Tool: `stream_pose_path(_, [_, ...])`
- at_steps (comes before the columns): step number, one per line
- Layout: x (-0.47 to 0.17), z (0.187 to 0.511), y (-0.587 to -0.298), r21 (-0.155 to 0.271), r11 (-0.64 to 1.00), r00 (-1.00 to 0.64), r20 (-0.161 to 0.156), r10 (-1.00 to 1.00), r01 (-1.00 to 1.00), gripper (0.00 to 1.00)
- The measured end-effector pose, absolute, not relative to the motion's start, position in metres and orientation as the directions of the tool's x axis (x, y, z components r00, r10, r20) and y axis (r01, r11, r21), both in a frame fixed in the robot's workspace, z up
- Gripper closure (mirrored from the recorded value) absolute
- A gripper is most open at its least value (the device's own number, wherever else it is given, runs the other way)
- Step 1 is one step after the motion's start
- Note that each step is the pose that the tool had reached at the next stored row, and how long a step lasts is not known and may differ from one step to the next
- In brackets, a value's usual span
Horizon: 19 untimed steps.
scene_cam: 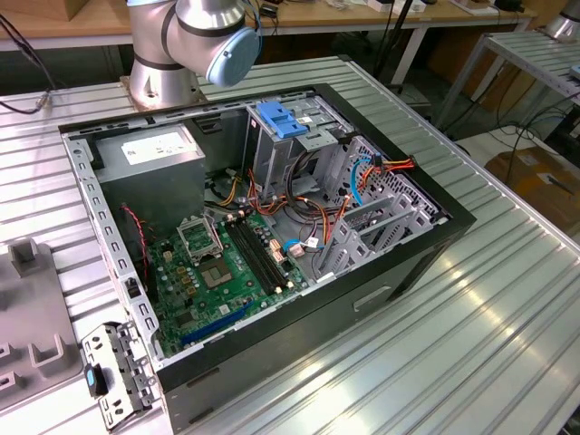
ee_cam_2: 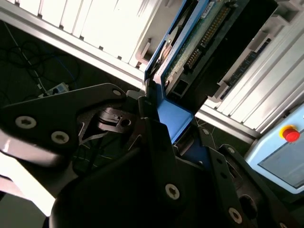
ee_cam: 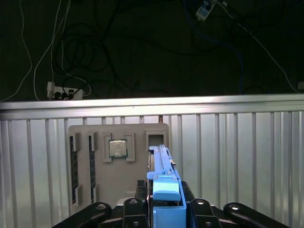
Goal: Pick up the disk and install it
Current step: 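Pick up the disk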
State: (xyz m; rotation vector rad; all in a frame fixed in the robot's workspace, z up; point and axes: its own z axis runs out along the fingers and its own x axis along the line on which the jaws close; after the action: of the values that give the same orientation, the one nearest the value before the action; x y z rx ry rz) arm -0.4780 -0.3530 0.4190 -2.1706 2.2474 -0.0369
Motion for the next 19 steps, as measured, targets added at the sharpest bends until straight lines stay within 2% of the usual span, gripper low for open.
stream_pose_path(19, [-0.4780,0.4294,-0.3530,-0.029,0.035,-0.035,0.004,-0.999,-0.999,0.63])
